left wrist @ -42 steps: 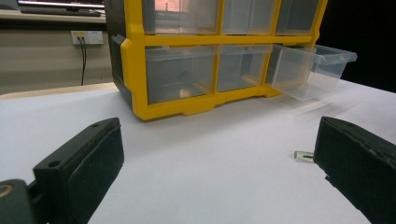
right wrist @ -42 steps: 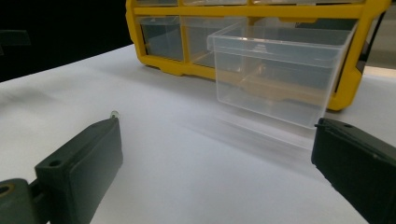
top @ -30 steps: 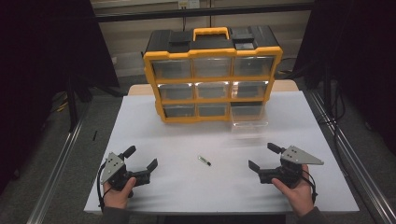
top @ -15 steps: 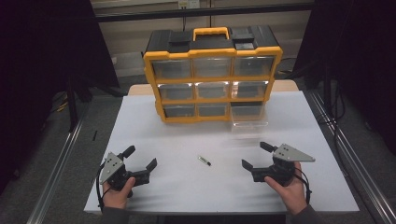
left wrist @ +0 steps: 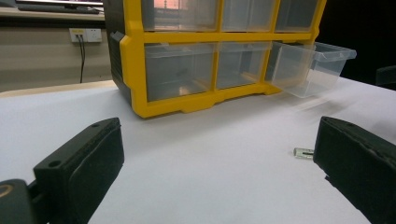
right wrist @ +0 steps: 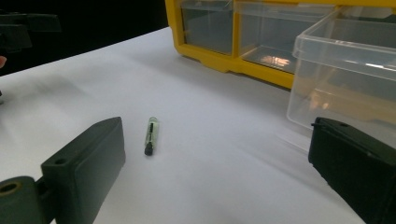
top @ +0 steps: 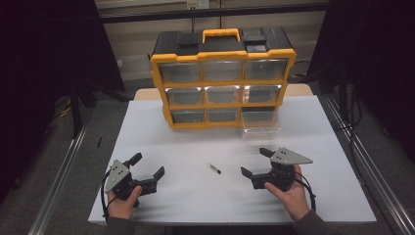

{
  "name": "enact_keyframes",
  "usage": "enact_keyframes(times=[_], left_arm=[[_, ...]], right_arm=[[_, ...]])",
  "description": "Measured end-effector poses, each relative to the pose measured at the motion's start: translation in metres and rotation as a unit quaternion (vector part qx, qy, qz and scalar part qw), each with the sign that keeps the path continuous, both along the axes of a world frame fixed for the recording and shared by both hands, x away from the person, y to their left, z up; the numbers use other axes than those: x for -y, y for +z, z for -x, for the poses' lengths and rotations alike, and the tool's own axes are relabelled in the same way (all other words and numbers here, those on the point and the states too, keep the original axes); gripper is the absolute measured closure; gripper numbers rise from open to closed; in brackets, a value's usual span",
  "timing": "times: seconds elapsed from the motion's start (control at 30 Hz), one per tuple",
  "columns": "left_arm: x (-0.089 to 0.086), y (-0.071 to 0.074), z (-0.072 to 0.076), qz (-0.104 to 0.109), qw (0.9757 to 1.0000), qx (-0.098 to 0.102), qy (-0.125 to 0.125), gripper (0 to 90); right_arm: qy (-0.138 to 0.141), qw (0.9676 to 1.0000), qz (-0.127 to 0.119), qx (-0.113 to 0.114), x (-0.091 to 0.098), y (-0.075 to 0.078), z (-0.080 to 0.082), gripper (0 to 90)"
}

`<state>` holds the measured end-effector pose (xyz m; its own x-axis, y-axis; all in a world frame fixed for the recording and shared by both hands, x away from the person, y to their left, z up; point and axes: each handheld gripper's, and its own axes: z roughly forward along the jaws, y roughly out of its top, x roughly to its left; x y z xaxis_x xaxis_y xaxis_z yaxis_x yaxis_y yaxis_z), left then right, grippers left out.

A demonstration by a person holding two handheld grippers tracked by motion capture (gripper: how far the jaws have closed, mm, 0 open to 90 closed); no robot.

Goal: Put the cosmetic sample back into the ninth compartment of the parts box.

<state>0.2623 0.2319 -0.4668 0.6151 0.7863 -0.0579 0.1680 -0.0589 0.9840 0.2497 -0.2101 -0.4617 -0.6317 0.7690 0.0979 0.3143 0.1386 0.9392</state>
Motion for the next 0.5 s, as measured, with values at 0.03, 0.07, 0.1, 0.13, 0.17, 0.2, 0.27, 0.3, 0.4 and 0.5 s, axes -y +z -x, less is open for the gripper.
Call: enact_keyframes(times=[0.03,0.07,0.1,0.13,0.17,0.2,0.27,0.3,0.4,0.5], left_arm=[[0.000,0.000,0.000,0.000,1.0000,0.001,0.000,2.0],[0.000,0.000,0.000,0.003,1.0000,-0.001,-0.001,2.0],[0.000,0.000,0.000,0.004,1.0000,-0.001,-0.002,2.0],[0.000,0.000,0.001,0.003,1.0000,-0.002,0.001,2.0],[0.001,0.000,0.001,0.004,1.0000,-0.002,0.002,2.0],[0.001,0.000,0.001,0.004,1.0000,-0.002,0.002,1.9],[0.000,0.000,0.001,0.003,1.0000,-0.002,0.001,2.0],[0.000,0.001,0.000,0.000,1.0000,0.000,0.002,2.0],[0.001,0.000,0.001,0.006,1.0000,-0.003,-0.005,2.0],[0.001,0.000,0.000,0.007,1.0000,-0.001,-0.003,2.0]], right_arm=[[0.000,1.0000,0.000,0.000,0.000,0.000,0.000,3.2],[0.001,1.0000,0.002,-0.004,-0.003,0.000,-0.002,2.8],[0.006,1.0000,0.003,-0.005,-0.004,0.000,-0.003,2.8],[0.008,0.9999,0.005,-0.005,-0.005,0.000,-0.003,2.8],[0.006,0.9999,0.008,-0.006,-0.006,0.000,-0.003,2.8],[0.010,0.9999,0.009,-0.006,-0.008,-0.001,-0.004,2.8],[0.010,0.9999,0.010,-0.008,-0.010,-0.001,-0.005,2.8],[0.011,0.9998,0.012,-0.009,-0.011,-0.001,-0.006,2.9],[0.015,0.9997,0.017,-0.010,-0.014,-0.002,-0.007,2.9],[0.022,0.9994,0.023,-0.017,-0.021,-0.004,-0.010,2.9]])
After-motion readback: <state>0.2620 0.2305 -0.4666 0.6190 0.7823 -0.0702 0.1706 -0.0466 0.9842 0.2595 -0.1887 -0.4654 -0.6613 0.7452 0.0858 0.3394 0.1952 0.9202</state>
